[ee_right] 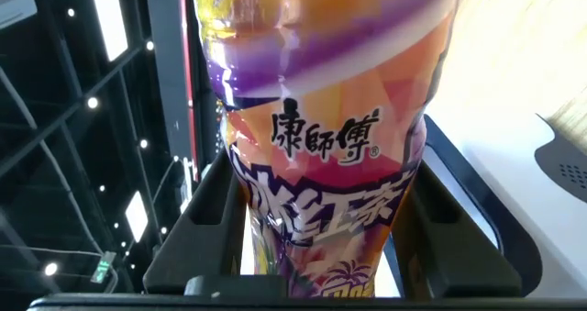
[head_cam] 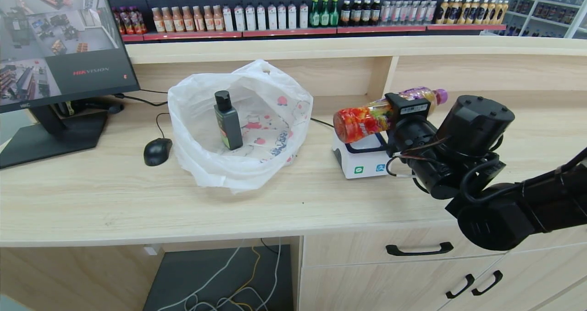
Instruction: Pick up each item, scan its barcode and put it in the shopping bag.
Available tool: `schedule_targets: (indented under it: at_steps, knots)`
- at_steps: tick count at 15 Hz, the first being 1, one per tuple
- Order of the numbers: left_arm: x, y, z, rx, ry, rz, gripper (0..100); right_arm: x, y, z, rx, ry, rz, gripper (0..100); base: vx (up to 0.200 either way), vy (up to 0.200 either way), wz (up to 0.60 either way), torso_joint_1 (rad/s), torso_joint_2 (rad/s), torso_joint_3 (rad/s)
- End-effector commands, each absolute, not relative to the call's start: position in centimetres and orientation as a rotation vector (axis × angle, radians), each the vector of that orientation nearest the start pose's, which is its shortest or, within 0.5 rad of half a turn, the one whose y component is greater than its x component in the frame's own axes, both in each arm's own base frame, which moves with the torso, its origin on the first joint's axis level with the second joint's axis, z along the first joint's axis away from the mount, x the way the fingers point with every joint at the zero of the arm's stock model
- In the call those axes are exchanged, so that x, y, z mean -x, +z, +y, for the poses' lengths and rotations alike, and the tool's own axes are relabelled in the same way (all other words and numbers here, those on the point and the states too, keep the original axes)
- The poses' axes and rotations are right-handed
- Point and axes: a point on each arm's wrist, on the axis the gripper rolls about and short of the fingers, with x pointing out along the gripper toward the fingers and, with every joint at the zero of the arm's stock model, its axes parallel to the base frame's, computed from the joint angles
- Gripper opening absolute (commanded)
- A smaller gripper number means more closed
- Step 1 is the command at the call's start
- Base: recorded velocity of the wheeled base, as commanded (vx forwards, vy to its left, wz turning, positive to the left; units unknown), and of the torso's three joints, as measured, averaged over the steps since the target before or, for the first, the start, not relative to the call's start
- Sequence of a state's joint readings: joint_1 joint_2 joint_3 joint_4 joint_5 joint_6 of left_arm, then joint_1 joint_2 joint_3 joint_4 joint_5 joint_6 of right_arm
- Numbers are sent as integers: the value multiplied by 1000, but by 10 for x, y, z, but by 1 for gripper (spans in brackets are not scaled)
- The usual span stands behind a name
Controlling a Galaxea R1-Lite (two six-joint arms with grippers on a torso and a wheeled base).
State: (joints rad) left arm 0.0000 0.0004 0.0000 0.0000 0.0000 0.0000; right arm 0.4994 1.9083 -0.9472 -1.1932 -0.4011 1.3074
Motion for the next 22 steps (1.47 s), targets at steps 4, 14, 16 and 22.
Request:
schedule_targets:
  at_steps: [4,14,16,22]
  knots:
    - [23,75,0,0,0,0,100,-315,222,162,-1403,267,-142,0,0,0,0,0,0,0]
    - [23,75,0,0,0,0,100,-223,282,156,-911,460,-274,0,0,0,0,0,0,0]
    - [23,75,0,0,0,0,100,-208,271,153,-729,448,-270,0,0,0,0,0,0,0]
    - [23,75,0,-2,0,0,100,-182,242,131,-265,361,-326,0,0,0,0,0,0,0]
